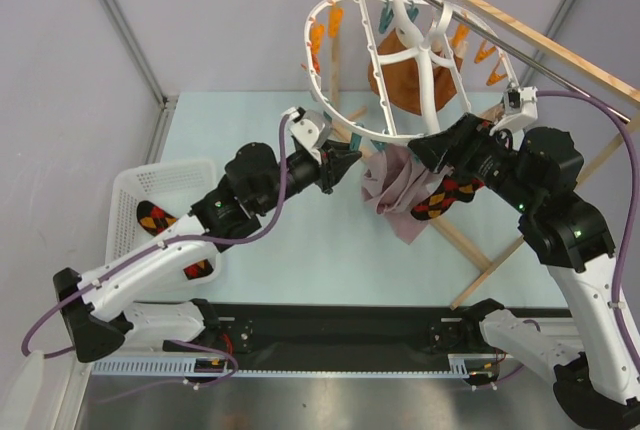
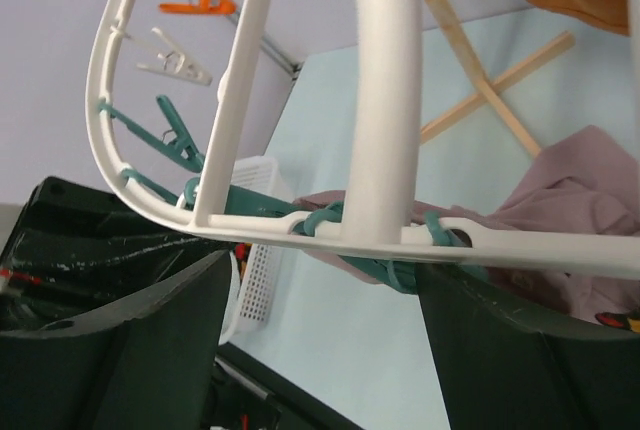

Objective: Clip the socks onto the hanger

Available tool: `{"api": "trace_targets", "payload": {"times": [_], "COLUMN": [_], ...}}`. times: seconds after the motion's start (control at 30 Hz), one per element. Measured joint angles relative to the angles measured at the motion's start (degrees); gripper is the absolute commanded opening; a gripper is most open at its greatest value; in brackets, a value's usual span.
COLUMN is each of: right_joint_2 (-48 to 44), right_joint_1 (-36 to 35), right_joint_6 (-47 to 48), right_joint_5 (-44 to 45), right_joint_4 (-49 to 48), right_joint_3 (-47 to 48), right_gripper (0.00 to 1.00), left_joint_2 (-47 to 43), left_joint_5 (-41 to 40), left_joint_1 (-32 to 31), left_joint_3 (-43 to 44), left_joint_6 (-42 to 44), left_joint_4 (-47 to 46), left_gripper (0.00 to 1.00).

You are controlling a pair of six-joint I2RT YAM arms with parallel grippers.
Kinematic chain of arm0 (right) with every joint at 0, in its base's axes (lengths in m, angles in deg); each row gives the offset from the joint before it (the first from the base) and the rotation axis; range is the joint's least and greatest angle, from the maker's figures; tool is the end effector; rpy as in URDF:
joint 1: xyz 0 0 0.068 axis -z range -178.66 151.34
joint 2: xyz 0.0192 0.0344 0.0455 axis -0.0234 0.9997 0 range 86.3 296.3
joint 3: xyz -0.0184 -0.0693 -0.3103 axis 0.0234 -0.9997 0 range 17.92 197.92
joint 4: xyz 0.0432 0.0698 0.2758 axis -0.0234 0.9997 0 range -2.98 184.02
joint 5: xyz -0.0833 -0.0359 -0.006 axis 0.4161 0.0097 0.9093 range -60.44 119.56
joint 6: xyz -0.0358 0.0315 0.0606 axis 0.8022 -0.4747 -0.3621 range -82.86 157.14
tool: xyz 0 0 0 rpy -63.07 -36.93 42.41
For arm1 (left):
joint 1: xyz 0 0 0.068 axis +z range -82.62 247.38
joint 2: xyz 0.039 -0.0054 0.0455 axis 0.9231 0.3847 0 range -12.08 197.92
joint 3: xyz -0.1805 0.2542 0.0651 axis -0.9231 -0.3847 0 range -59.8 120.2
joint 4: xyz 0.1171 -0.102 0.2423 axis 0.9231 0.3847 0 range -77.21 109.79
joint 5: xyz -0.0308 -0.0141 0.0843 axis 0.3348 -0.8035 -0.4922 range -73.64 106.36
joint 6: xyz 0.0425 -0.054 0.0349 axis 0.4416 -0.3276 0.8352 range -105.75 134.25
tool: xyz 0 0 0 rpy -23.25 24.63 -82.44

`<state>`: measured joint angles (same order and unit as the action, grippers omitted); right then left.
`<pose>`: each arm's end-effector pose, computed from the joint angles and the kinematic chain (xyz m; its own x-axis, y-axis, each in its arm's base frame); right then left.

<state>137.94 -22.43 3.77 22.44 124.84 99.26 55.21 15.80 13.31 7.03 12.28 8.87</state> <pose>0.1542 0.0767 0.5249 -0.3897 0.4248 -0.8171 -0.3568 0.7484 0.5592 0.1841 -0.2527 0.4667 0.0077 -0.0693 -0.9976 0.8047 0.5927 -0.0350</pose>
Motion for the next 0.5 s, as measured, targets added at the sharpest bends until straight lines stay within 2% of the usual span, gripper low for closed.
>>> {"api": "trace_targets", "payload": {"times": [0.5], "right_joint_2": [1.5], "right_joint_1": [0.2], "right_joint_6": [1.4], "right_joint_5": [-18.8], "right_joint_4": [2.9], "right_joint_3": [6.2], "right_gripper": [0.84], "left_joint_2": [-1.7], "left_joint_5": [8.4], "left_joint_1": [1.4], "left_joint_3": [11.7], "left_joint_6": [-7.8], "left_joint_4": [17.0], "left_gripper": [0.0]}}
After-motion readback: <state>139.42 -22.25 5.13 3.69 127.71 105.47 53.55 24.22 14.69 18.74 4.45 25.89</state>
